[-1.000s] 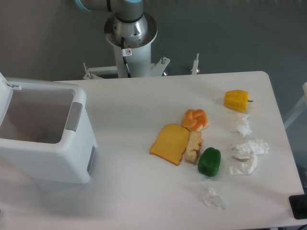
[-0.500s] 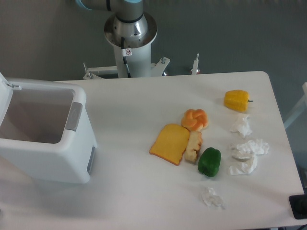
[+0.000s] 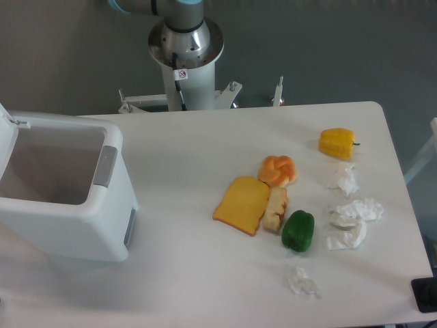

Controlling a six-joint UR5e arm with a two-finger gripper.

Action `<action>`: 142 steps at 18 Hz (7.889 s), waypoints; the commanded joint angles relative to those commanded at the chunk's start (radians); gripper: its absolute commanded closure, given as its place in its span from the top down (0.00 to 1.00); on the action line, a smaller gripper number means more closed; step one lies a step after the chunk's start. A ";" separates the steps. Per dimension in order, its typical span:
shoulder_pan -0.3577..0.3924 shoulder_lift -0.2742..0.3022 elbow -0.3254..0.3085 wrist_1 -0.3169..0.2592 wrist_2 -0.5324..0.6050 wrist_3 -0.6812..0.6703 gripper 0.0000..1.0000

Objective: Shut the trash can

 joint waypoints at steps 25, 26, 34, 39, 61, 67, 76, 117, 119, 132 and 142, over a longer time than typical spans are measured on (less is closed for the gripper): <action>0.080 0.054 -0.066 -0.006 0.186 -0.011 1.00; 0.084 0.052 -0.068 -0.008 0.192 -0.011 1.00; 0.138 0.048 -0.094 -0.006 0.264 -0.003 1.00; 0.189 0.049 -0.113 -0.006 0.268 0.002 1.00; 0.281 0.040 -0.149 -0.006 0.267 0.005 1.00; 0.290 0.040 -0.156 -0.008 0.270 0.003 1.00; 0.288 0.035 -0.158 -0.006 0.268 0.003 1.00; 0.296 0.006 -0.164 -0.008 0.270 -0.014 1.00; 0.296 0.006 -0.169 -0.008 0.270 -0.023 1.00; 0.302 0.008 -0.181 -0.011 0.265 -0.038 1.00; 0.314 0.026 -0.163 -0.031 0.256 -0.089 1.00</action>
